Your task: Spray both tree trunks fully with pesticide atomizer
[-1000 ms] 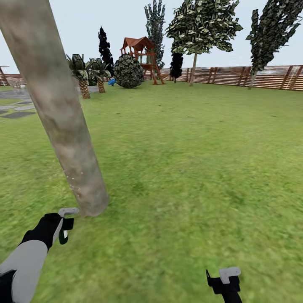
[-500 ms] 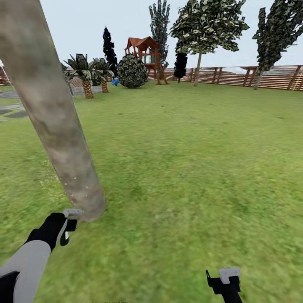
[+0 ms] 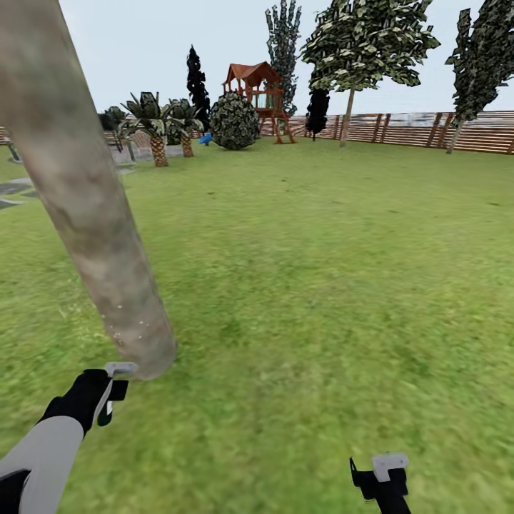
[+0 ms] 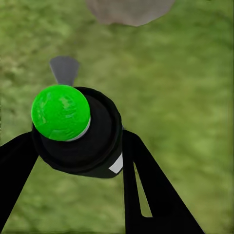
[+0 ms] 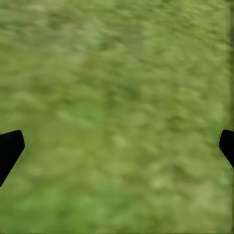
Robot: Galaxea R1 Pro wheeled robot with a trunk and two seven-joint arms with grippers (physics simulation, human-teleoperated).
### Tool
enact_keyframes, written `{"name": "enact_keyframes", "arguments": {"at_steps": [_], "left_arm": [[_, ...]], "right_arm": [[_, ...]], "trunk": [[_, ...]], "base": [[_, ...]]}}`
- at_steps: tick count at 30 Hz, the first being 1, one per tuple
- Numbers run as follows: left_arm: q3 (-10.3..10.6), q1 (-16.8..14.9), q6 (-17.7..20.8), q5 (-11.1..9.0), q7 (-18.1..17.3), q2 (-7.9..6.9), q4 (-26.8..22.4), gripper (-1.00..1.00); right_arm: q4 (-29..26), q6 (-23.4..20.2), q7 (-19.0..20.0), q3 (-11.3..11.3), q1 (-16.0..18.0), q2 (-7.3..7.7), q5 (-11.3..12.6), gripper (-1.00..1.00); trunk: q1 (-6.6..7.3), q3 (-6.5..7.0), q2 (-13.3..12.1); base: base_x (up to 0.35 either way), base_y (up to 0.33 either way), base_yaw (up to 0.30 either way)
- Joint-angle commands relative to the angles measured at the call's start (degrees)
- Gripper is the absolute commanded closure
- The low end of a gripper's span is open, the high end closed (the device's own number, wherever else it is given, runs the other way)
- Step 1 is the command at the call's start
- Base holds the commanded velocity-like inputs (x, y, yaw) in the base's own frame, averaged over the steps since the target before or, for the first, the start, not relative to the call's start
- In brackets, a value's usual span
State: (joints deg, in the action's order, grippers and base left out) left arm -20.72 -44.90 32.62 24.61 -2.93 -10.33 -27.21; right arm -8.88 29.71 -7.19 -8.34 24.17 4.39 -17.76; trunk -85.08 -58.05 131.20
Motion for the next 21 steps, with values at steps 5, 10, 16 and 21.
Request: {"name": "enact_keyframes", "arguments": {"at_steps": [5,10,16,21], "left_arm": [[-0.8,0.9,-2.2,-0.1,3.7,-0.01,-0.1,1.0],[-1.0,1.0,-3.0,-0.3,5.3,0.37,0.0,1.0],[-4.0,1.0,-3.2,-0.3,5.3,0.31,-0.3,1.0],[-4.1,1.0,-3.2,-0.3,5.3,0.36,-0.3,1.0]], "right_arm": [[0.0,0.0,0.0,0.0,0.0,0.0,0.0,-1.0],[0.0,0.0,0.0,0.0,0.0,0.0,0.0,-1.0],[0.0,0.0,0.0,0.0,0.0,0.0,0.0,-1.0],[0.0,0.0,0.0,0.0,0.0,0.0,0.0,-1.0]], "trunk": [[0.0,0.0,0.0],[0.0,0.0,0.0],[0.0,0.0,0.0],[0.0,0.0,0.0]], "base": [[0.218,-0.208,0.041],[0.21,-0.21,0.253],[0.064,-0.151,0.277],[0.01,-0.02,0.264]]}}
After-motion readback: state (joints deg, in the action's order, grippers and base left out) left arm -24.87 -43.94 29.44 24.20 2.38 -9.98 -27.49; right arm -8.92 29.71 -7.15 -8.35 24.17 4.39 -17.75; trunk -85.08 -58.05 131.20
